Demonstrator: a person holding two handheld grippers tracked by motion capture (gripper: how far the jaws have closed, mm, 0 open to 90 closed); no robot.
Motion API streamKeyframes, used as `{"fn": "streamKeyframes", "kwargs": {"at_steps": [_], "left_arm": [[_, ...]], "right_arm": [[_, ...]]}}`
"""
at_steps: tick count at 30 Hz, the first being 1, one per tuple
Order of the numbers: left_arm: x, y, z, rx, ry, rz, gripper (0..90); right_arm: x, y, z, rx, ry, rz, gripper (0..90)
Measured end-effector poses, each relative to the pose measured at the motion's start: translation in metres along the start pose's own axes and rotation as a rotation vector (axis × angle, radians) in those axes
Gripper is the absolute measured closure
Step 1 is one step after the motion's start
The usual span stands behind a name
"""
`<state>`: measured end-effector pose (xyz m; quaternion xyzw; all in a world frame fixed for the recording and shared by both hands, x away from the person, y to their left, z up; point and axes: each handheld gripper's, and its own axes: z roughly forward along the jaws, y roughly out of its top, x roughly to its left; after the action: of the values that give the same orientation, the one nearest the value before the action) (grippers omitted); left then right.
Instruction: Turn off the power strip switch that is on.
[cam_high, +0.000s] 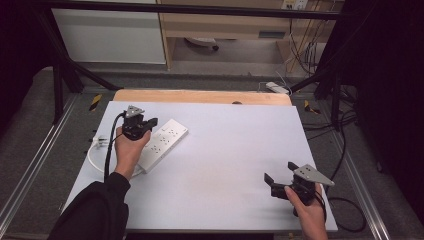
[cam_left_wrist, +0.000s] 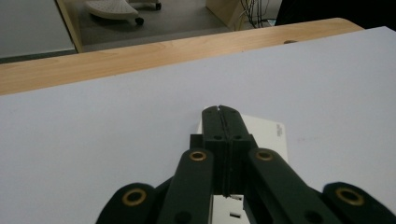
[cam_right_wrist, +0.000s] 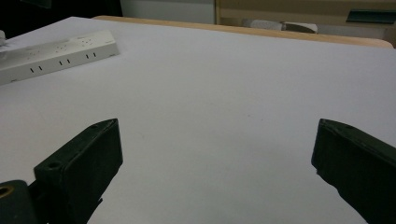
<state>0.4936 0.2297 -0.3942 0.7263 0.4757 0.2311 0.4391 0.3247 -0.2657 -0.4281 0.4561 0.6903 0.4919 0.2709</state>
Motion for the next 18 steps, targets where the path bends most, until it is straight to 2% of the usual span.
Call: {"fn": "streamKeyframes", "kwargs": {"at_steps": [10, 18], "left_arm": [[0.008, -0.015, 0.009, 0.042, 0.016, -0.025, 90.0], [0.010, -0.019, 0.012, 0.064, 0.019, -0.028, 90.0]], "right_arm": [[0.000, 0.000, 0.000, 0.005, 0.001, 0.003, 2.3], [0.000, 0.000, 0.000, 0.005, 0.002, 0.001, 2.3]]}}
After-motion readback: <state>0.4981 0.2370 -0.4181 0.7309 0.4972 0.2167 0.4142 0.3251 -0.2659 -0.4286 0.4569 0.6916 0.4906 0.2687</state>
